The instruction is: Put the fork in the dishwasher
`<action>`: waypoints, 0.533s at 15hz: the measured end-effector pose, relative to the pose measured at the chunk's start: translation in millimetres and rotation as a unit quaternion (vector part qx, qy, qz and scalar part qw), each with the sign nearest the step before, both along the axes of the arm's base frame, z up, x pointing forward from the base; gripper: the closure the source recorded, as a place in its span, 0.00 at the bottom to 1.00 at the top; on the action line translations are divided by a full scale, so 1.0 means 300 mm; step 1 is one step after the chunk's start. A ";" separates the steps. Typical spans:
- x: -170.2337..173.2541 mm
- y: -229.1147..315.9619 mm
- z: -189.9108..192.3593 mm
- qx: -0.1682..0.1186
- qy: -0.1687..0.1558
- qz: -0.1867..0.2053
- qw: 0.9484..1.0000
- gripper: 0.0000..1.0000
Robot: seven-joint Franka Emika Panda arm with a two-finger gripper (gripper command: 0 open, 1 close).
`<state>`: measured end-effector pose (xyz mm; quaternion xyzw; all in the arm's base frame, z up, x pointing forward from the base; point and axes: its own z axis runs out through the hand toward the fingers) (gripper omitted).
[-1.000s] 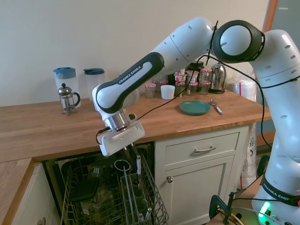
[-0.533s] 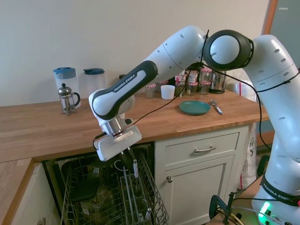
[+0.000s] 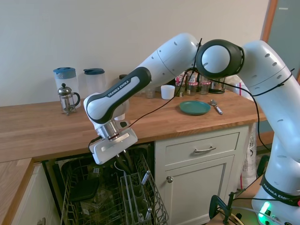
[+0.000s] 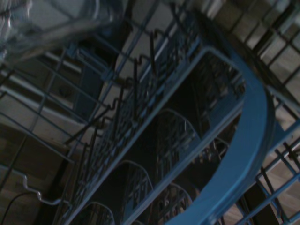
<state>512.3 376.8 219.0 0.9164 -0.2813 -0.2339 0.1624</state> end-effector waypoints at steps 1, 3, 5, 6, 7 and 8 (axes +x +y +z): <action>0.004 0.001 0.002 0.000 -0.001 0.000 1.000 0.00; 0.010 -0.004 0.003 0.000 -0.003 -0.002 1.000 0.00; 0.019 -0.001 0.014 0.002 -0.007 -0.003 1.000 0.00; 0.024 0.001 0.025 0.004 -0.010 -0.003 1.000 0.00; 0.027 0.003 0.039 0.006 -0.013 -0.003 1.000 0.00; 0.028 0.006 0.058 0.008 -0.016 -0.002 1.000 0.00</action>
